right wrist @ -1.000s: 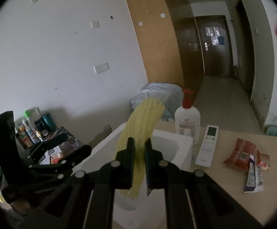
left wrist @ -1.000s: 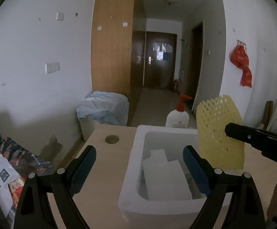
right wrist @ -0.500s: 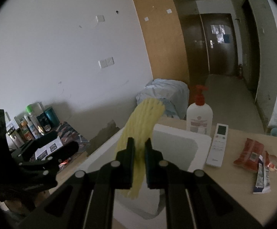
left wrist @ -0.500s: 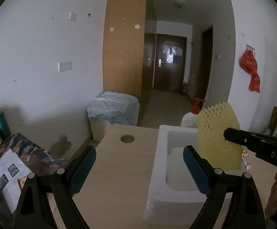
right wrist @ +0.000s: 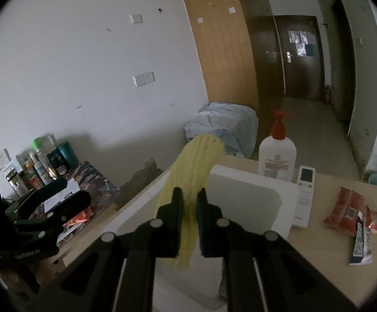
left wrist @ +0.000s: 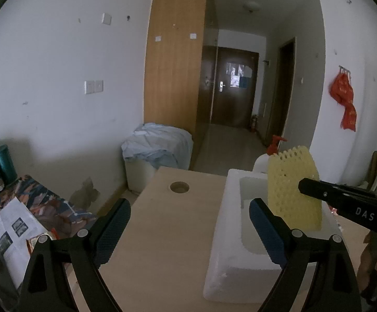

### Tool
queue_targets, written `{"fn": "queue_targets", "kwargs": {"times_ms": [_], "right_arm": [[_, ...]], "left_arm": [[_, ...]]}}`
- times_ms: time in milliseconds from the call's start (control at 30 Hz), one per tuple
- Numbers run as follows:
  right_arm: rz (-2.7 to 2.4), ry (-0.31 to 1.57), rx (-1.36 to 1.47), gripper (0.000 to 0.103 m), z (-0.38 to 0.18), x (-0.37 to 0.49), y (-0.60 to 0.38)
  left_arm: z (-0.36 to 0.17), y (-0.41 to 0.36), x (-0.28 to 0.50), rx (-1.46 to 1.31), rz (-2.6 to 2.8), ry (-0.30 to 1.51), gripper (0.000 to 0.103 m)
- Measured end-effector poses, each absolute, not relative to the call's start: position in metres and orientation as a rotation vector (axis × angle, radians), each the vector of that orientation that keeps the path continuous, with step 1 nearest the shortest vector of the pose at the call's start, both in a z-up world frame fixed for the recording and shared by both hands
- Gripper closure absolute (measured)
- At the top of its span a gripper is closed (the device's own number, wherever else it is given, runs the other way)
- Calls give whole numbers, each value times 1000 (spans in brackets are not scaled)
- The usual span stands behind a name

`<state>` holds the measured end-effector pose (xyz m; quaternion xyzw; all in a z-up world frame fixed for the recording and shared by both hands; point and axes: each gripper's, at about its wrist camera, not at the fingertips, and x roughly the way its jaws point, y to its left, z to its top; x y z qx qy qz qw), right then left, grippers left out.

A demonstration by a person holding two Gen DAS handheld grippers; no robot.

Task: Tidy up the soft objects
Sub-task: 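Lower the yellow mesh sleeve into the foam box and open the right gripper, then withdraw both tools from the box back over the table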

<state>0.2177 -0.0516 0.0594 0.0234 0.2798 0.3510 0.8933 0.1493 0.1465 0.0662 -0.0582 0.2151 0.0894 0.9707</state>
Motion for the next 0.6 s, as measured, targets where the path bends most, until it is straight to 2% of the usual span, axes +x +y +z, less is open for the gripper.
{"fn": "queue_targets", "kwargs": {"times_ms": [33, 67, 133, 333, 467, 600], "right_arm": [[728, 581, 49, 63, 59, 218, -51], [726, 577, 53, 39, 59, 218, -51], [705, 558, 56, 24, 60, 216, -53], [693, 562, 56, 23, 61, 216, -54], [685, 552, 58, 6, 62, 214, -56], [667, 530, 58, 0, 66, 209, -63]], "left_arm": [[67, 147, 149, -116, 179, 434, 10], [67, 147, 149, -115, 185, 434, 10], [67, 146, 147, -115, 183, 433, 10], [67, 146, 146, -113, 181, 432, 10], [69, 145, 143, -112, 182, 426, 10], [70, 144, 142, -114, 181, 424, 10]]}}
